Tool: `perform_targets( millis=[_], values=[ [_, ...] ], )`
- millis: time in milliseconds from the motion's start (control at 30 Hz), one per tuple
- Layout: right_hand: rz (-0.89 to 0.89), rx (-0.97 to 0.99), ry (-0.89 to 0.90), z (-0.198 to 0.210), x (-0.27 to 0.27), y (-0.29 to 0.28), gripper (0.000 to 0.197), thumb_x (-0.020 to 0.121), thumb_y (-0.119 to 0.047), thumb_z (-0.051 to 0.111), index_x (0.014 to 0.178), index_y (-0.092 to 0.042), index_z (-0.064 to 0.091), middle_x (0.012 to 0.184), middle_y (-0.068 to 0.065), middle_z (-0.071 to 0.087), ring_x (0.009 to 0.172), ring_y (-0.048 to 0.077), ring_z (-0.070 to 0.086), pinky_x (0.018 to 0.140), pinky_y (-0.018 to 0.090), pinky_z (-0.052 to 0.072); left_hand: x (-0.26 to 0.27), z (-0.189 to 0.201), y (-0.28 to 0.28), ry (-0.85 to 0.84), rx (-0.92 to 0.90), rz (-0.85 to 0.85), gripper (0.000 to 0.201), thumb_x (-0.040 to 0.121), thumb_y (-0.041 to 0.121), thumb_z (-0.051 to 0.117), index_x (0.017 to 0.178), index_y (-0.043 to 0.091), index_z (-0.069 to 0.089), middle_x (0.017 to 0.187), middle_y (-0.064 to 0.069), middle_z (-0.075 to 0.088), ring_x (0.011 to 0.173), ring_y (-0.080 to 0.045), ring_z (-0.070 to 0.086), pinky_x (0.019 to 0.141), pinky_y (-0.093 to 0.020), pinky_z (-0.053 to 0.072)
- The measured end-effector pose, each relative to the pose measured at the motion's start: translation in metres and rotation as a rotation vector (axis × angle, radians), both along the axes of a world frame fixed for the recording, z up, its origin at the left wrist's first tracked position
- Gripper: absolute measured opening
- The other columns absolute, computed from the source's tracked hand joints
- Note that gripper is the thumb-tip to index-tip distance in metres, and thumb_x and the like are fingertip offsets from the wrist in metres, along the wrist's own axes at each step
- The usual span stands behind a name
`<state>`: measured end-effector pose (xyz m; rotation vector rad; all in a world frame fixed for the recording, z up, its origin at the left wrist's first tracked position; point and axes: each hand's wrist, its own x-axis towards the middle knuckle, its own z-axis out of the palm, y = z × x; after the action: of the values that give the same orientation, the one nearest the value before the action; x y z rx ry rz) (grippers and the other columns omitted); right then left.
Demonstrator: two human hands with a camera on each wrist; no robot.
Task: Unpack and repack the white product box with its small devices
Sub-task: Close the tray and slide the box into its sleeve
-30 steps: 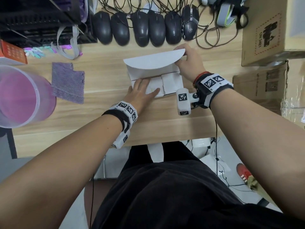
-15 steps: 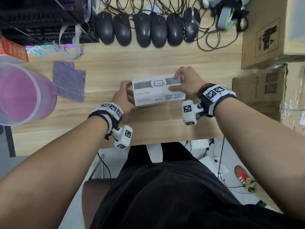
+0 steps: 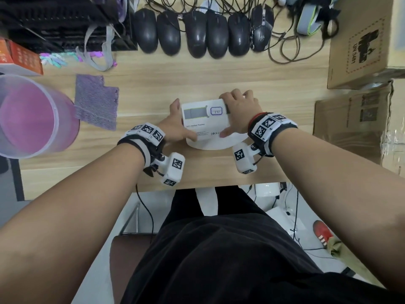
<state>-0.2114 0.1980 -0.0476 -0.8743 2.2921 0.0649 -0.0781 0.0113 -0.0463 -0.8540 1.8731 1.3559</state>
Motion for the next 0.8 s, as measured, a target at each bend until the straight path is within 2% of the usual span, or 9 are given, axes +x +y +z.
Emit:
perform_targets(
  millis=[133,200,267,300,367,467,533,600,800],
  values=[
    [-0.041,-0.031,-0.085,0.002,0.005,-0.005,0.115,0.044,-0.064,0.089,0.140,-0.031,0.036,0.131,0.001,0.044,0.120,0.029,0.040,0.090,0.049,0.044,-0.007,0.000,0.000,-0.072,0.141,0.520,0.136,0.043,0.058,0.091,0.152,0.018,0.021,0.154,-0.007,0.039,0.132,-0.023,0.048,0.106,-0.043,0.044],
    [-0.038,-0.029,-0.116,0.004,0.009,-0.004,0.117,0.043,-0.065,0.088,0.141,-0.034,0.033,0.131,-0.001,0.044,0.120,0.028,0.040,0.088,0.050,0.044,-0.010,0.007,0.000,-0.091,0.192,0.587,0.100,0.062,0.054,0.087,0.138,0.004,0.046,0.129,-0.011,0.063,0.106,-0.020,0.066,0.079,-0.032,0.057],
    [-0.045,-0.039,-0.110,0.006,0.014,-0.002,0.111,0.046,-0.060,0.089,0.139,-0.035,0.034,0.128,-0.001,0.046,0.116,0.028,0.042,0.084,0.049,0.046,-0.014,0.013,-0.003,-0.080,0.152,0.529,0.050,0.079,0.041,0.079,0.111,0.005,0.066,0.097,-0.009,0.072,0.073,-0.018,0.067,0.055,-0.025,0.049],
    [-0.049,-0.043,-0.103,0.006,0.016,0.000,0.105,0.049,-0.056,0.088,0.137,-0.033,0.034,0.127,-0.001,0.047,0.115,0.029,0.043,0.082,0.047,0.047,-0.015,0.016,-0.006,-0.088,0.102,0.464,0.041,0.081,0.043,0.076,0.101,0.008,0.068,0.087,-0.008,0.070,0.064,-0.018,0.061,0.051,-0.025,0.042],
    [-0.068,-0.046,-0.106,0.009,0.019,0.003,0.098,0.054,-0.049,0.086,0.135,-0.029,0.036,0.126,0.000,0.048,0.111,0.029,0.044,0.082,0.047,0.049,-0.019,0.028,-0.011,-0.116,-0.043,0.323,0.045,0.080,0.054,0.071,0.094,0.012,0.066,0.079,-0.005,0.062,0.062,-0.018,0.051,0.054,-0.026,0.036],
    [-0.164,-0.129,-0.189,0.017,0.020,0.009,0.093,0.053,-0.049,0.086,0.130,-0.025,0.038,0.117,-0.001,0.052,0.102,0.026,0.048,0.082,0.045,0.051,-0.024,0.053,-0.015,-0.080,-0.106,0.270,0.060,0.082,0.071,0.055,0.100,0.015,0.066,0.089,0.002,0.061,0.080,-0.018,0.054,0.078,-0.033,0.041],
    [-0.333,-0.254,-0.345,0.037,0.015,0.007,0.084,0.061,-0.041,0.086,0.130,-0.023,0.041,0.111,-0.002,0.058,0.099,0.023,0.058,0.074,0.033,0.050,-0.031,0.070,-0.014,0.010,0.016,0.344,0.068,0.081,0.080,0.045,0.099,0.019,0.070,0.093,0.005,0.067,0.089,-0.019,0.058,0.087,-0.038,0.044],
    [-0.507,-0.363,-0.551,0.068,0.011,0.000,0.073,0.071,-0.034,0.079,0.132,-0.019,0.043,0.112,0.000,0.062,0.100,0.022,0.064,0.067,0.027,0.050,-0.040,0.082,-0.013,0.078,0.138,0.482,0.067,0.082,0.082,0.041,0.093,0.022,0.068,0.087,0.007,0.069,0.087,-0.020,0.060,0.084,-0.037,0.046],
    [-1.010,-0.717,-0.991,0.161,-0.002,-0.022,0.021,0.093,-0.023,0.054,0.108,-0.009,0.058,0.077,0.009,0.074,0.061,0.022,0.071,0.058,0.035,0.061,-0.063,0.147,-0.005,0.267,0.347,0.480,0.062,0.090,0.069,0.045,0.117,0.018,0.069,0.092,0.006,0.074,0.084,-0.013,0.069,0.089,-0.039,0.054]
  ],
)
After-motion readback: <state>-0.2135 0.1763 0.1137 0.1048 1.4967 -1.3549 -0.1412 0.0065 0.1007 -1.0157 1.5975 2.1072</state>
